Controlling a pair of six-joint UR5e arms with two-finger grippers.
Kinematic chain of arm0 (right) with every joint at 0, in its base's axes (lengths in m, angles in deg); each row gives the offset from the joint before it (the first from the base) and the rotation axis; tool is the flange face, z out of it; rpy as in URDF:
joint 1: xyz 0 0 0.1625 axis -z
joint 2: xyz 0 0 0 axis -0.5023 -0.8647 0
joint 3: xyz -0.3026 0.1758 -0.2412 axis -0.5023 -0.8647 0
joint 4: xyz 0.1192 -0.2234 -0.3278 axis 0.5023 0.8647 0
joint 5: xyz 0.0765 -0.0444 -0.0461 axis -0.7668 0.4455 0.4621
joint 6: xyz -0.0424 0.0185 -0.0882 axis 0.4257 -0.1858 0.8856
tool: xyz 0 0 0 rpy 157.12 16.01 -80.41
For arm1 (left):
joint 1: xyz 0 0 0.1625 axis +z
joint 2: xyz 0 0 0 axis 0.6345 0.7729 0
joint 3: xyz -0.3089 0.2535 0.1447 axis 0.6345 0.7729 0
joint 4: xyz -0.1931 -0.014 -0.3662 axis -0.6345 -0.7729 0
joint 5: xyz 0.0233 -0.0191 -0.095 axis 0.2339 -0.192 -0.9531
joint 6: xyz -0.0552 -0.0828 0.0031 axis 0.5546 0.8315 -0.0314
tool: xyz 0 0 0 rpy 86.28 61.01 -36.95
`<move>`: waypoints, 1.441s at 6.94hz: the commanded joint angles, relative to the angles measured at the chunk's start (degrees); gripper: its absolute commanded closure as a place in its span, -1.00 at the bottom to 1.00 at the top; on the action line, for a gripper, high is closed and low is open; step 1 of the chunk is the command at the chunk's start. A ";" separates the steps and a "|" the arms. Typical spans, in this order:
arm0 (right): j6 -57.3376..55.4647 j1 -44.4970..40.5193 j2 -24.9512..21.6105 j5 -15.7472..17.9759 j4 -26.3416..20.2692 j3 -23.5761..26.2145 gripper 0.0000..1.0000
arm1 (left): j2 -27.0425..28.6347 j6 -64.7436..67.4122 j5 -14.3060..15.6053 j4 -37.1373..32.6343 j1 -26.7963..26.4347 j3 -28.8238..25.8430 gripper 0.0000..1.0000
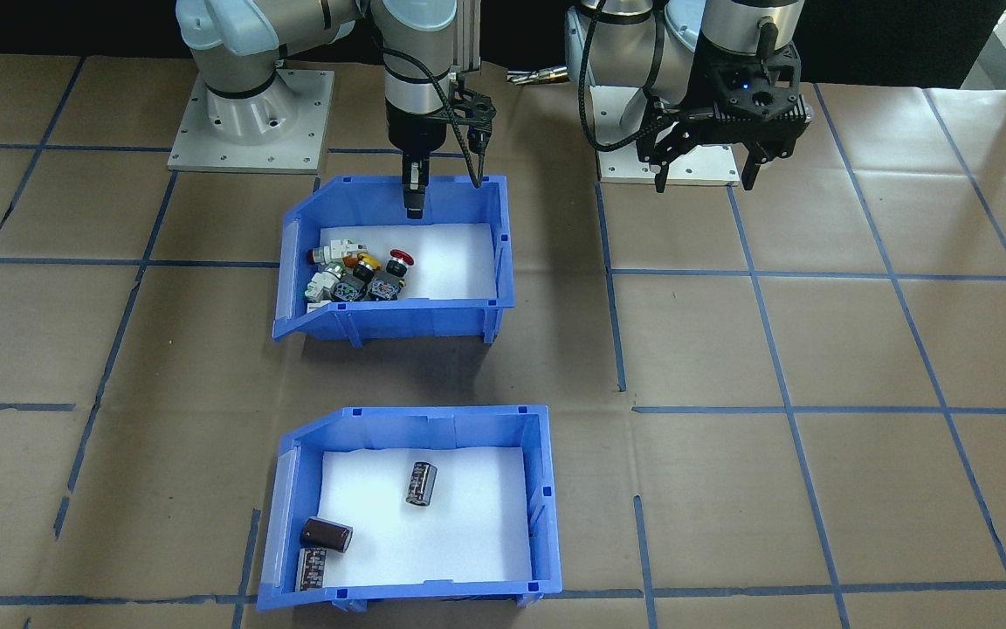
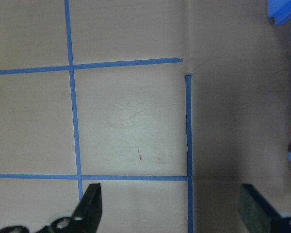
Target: Place battery box in front
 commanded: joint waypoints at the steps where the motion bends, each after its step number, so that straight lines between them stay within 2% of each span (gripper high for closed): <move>1: -0.02 0.23 -0.88 0.02 -0.38 -0.70 -1.00 | -0.02 -0.08 -0.20 0.04 0.06 0.02 -1.00; 3: -0.10 0.32 -2.11 0.20 -4.22 -2.11 -1.00 | 0.16 0.10 -4.06 -0.13 0.49 -1.12 -1.00; 4: -0.10 1.45 -2.29 0.29 -4.42 -2.89 -1.00 | 0.42 0.01 -3.90 -0.65 0.50 -1.13 -1.00; 5: -0.10 1.99 -3.25 0.29 -9.12 -6.47 -1.00 | 0.25 0.01 -3.90 -0.66 0.59 -1.13 -1.00; 6: -0.10 4.60 -4.30 0.46 -19.70 -11.99 -1.00 | -0.19 0.71 -4.68 0.30 0.67 -1.21 -1.00; 7: -0.02 10.02 -4.57 0.46 -25.64 -15.35 -1.00 | -0.11 1.15 -4.60 0.74 0.68 -0.43 -1.00; 8: -0.10 15.21 -5.10 0.03 -25.43 -16.51 -1.00 | 0.24 1.24 -4.60 0.83 0.76 -0.25 -1.00; 10: -11.63 26.81 -7.99 -0.42 -24.21 -17.22 -1.00 | 0.94 0.98 -3.91 2.41 0.76 0.01 -1.00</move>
